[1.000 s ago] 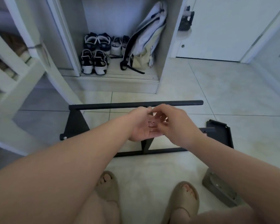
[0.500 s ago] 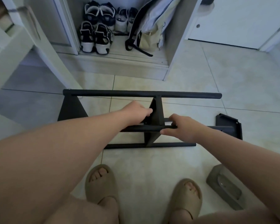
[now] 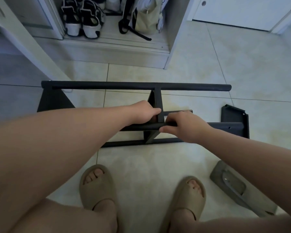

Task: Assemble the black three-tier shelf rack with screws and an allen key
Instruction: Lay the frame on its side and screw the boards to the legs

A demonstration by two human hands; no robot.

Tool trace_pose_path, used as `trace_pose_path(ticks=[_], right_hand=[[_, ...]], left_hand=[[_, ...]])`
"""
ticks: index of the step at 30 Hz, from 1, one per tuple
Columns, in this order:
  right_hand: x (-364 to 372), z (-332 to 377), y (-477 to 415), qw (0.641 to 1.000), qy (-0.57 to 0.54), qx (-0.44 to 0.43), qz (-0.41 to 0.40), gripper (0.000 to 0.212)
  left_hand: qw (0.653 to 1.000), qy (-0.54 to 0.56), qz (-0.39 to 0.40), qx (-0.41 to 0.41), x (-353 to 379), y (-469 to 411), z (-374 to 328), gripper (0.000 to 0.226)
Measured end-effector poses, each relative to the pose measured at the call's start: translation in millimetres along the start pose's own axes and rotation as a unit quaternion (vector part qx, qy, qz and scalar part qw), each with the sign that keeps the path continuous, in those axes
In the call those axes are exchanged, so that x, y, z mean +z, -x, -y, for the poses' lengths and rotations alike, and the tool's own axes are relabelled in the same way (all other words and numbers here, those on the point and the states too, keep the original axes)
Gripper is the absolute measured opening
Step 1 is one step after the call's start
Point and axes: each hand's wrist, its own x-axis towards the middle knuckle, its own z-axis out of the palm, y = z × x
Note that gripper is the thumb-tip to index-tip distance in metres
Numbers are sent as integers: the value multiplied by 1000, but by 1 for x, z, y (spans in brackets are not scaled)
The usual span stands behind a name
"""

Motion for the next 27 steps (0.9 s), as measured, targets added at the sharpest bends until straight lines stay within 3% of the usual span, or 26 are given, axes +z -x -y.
trace_pose_path(ticks=[6, 17, 22, 25, 27], right_hand=[[10, 4, 23, 1000, 15, 1, 16, 40], [40, 2, 78, 996, 27, 49, 67, 51], [44, -7, 84, 982, 140, -26, -124, 102], [41, -12, 77, 981, 166, -32, -90, 138], [40, -17, 68, 983, 166, -37, -62, 143]], left_hand=[[999, -11, 45, 1, 9, 15, 0, 45], [972, -60, 221, -49, 40, 43, -4, 41], [956, -43, 281, -74, 37, 38, -5, 38], [946, -28, 310, -92, 35, 35, -4, 28], [940, -21, 326, -99, 34, 33, -3, 21]])
